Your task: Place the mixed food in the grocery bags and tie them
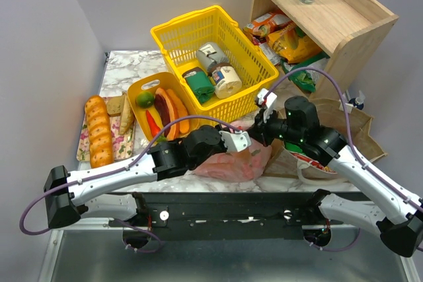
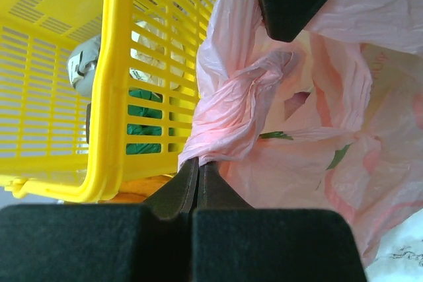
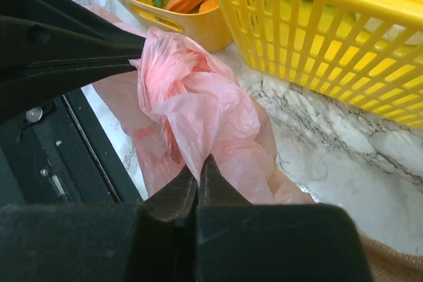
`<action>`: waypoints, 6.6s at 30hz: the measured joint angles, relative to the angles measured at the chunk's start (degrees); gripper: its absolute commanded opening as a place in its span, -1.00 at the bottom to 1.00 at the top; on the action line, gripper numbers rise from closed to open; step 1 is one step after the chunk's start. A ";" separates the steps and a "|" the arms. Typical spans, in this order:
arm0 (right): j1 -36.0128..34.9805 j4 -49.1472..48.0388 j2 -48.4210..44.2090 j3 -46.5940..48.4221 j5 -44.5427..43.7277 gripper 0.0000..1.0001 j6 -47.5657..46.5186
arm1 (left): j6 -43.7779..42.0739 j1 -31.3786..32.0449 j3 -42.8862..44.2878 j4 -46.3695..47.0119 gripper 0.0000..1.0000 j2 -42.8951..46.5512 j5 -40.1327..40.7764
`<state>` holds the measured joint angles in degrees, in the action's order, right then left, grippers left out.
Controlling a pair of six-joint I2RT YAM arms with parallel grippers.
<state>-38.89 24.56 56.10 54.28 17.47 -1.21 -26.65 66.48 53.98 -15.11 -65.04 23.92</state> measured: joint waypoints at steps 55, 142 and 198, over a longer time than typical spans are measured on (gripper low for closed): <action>6.69 20.85 36.79 25.83 38.42 0.71 -16.17 | 2.49 0.42 -4.31 -4.35 -1.00 6.80 -5.49; -4.24 -9.62 11.85 -2.08 -1.97 -0.98 0.98 | 8.20 0.81 -3.34 0.48 -1.00 -0.28 0.09; 9.49 12.07 36.09 17.40 27.47 -0.25 -14.29 | 2.69 0.87 -6.67 3.30 -1.00 2.84 2.75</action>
<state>-29.41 36.62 92.18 71.68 44.95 -15.51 -23.97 67.35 47.31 -11.81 -62.19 26.68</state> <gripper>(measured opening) 0.373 0.013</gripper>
